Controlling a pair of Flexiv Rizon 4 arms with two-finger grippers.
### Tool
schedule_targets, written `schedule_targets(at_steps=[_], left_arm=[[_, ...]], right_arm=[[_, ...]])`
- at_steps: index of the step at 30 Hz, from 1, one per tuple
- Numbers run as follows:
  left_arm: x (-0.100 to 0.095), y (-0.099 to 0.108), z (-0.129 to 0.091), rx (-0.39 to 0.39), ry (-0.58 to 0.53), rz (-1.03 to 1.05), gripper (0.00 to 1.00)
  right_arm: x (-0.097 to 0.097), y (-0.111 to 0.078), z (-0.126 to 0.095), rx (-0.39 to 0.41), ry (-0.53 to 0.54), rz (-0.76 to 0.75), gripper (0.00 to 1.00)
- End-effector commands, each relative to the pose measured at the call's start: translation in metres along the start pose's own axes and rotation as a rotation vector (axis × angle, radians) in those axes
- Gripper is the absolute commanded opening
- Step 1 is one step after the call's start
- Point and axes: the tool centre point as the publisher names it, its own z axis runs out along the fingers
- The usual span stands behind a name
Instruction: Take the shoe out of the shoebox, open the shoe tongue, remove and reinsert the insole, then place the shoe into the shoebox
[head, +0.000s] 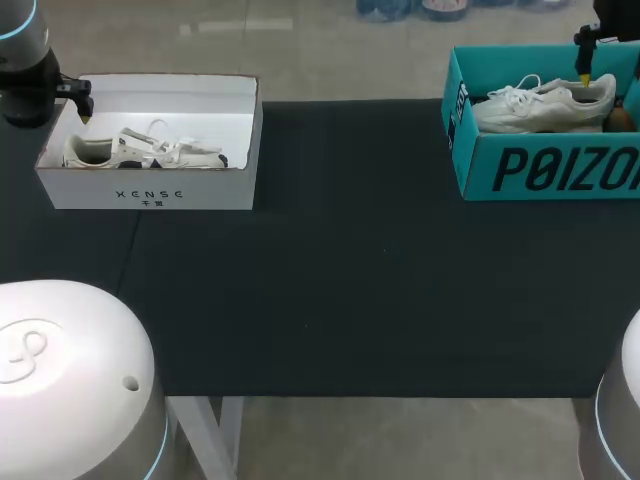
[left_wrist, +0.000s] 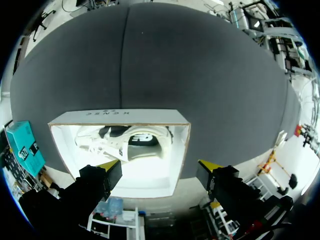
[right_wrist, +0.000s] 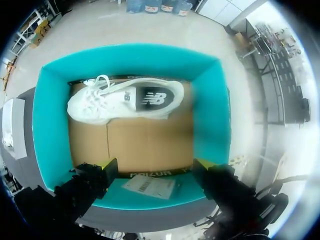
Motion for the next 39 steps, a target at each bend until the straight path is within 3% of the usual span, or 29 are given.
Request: schedule_targets(at_steps=[1,14,22,31,39], left_arm=[[0.000,0.000,0.000,-0.001,0.000,0.000,1.00],[0.000,0.000,0.000,-0.001,0.000,0.000,1.00],[0.000,0.000,0.000,-0.001,0.000,0.000,1.00],[0.000,0.000,0.000,-0.001,0.000,0.000,1.00],[0.000,0.000,0.000,-0.001,0.000,0.000,1.00]], right_arm=[[-0.005,0.011,0.014,0.027,0.028,-0.004,1.00],[-0.008,0.029,0.033,-0.178,-0.002,-0.061,1.00],[-0.006,0.049,0.044,-0.202,-0.049,-0.080,1.00],[-0.024,0.076,0.058,-0.183,-0.041,-0.047,1.00],[-0.039,0.112,0.069,-0.167,-0.025,-0.047,1.00]])
